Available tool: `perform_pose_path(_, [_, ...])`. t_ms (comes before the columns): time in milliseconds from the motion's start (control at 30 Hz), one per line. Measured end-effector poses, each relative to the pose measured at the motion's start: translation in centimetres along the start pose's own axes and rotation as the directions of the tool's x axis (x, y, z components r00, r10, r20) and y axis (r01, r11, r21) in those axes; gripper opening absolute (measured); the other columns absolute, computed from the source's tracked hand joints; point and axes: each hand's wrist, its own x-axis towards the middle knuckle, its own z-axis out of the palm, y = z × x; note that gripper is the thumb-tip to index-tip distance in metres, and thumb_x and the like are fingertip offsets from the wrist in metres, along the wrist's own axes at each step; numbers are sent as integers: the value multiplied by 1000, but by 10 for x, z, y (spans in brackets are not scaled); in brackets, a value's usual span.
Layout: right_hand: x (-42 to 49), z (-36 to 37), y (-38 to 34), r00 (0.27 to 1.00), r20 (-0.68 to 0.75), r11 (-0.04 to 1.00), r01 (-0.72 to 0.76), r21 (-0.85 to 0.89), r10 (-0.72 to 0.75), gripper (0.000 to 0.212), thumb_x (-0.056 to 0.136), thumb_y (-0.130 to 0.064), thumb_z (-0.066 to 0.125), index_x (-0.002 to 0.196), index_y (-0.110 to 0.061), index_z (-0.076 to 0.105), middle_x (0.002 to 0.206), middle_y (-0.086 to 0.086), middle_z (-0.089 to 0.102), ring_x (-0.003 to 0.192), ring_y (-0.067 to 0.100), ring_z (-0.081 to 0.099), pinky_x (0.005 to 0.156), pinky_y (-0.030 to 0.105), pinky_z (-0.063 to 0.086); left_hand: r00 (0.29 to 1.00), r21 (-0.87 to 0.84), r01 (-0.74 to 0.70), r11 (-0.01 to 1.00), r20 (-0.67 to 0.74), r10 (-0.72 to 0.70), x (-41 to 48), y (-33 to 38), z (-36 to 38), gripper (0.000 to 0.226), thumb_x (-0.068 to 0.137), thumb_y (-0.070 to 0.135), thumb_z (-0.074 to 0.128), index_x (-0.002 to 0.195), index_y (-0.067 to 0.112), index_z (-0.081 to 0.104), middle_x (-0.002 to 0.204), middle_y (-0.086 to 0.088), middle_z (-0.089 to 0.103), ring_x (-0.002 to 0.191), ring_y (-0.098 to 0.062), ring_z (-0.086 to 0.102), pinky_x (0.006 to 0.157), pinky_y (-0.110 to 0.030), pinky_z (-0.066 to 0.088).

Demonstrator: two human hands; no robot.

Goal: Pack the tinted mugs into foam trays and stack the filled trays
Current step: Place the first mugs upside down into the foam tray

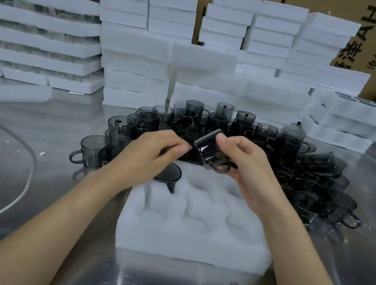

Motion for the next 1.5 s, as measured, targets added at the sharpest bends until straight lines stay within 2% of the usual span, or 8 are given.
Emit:
perform_pose_path(167, [2, 1, 3, 997, -76, 984, 4, -178, -18, 38, 77, -25, 78, 109, -20, 60, 94, 2, 59, 77, 6, 62, 60, 17, 50, 998, -130, -55, 990, -1, 55, -1, 9, 3, 39, 93, 41, 49, 124, 22, 64, 110, 14, 64, 95, 3, 57, 74, -6, 37])
perform_pose_path(400, [0, -2, 4, 989, 104, 892, 138, -430, -103, 39, 74, -23, 81, 106, -40, 66, 113, -9, 60, 98, -2, 59, 77, 10, 43, 999, -175, -23, 984, 21, 27, -3, 11, 2, 17, 97, 29, 55, 108, 39, 64, 103, 19, 67, 97, -6, 62, 76, -34, 46])
perform_pose_path(667, [-5, -1, 9, 979, 159, 788, 200, -582, -130, 42, 69, -41, 80, 106, -44, 61, 107, -18, 53, 100, -4, 54, 88, 19, 44, 997, -135, 0, 991, 81, 11, -5, 13, 4, 30, 98, 28, 55, 124, 42, 58, 115, 22, 64, 105, -2, 60, 82, -30, 49])
perform_pose_path(867, [-8, 2, 8, 959, 209, 687, 283, -669, -192, 41, 72, -27, 80, 109, -28, 63, 107, -10, 50, 97, -4, 50, 81, 7, 39, 998, -162, 12, 987, 66, -1, -5, 13, 5, 25, 95, 27, 58, 118, 29, 69, 111, 29, 64, 106, 10, 58, 87, -11, 47])
perform_pose_path(1167, [-7, -3, 6, 938, 345, 698, 271, -663, -36, 21, 82, -52, 64, 99, -40, 70, 100, 8, 59, 94, 13, 53, 84, 25, 45, 987, -50, -19, 999, 157, 26, -4, 8, 6, 26, 97, 30, 55, 93, 19, 78, 103, 22, 67, 102, -2, 59, 87, -25, 47])
perform_pose_path(1267, [-5, -8, 10, 943, 321, 619, 205, -758, 81, 21, 81, -54, 65, 101, -59, 58, 111, -14, 49, 115, 11, 37, 100, 32, 29, 978, 15, -18, 1000, 208, 14, -3, 6, 6, 30, 98, 36, 52, 93, 23, 78, 109, 23, 63, 108, -1, 54, 93, -30, 45])
perform_pose_path(1367, [4, -7, 12, 943, 280, 532, 147, -834, 179, 31, 78, -52, 70, 108, -50, 59, 115, -11, 41, 119, 15, 32, 99, 34, 26, 973, 71, -31, 997, 231, 14, -3, 5, 7, 33, 98, 35, 51, 91, 19, 79, 110, 23, 61, 108, -2, 52, 95, -33, 43])
perform_pose_path(1500, [4, -7, 5, 920, 331, 585, 154, -796, 209, 36, 77, -48, 73, 110, -36, 67, 110, -3, 51, 112, 15, 44, 101, 38, 37, 974, 62, -40, 997, 223, 25, -3, 4, 8, 32, 98, 34, 52, 89, 18, 78, 109, 23, 61, 105, -3, 53, 93, -31, 43])
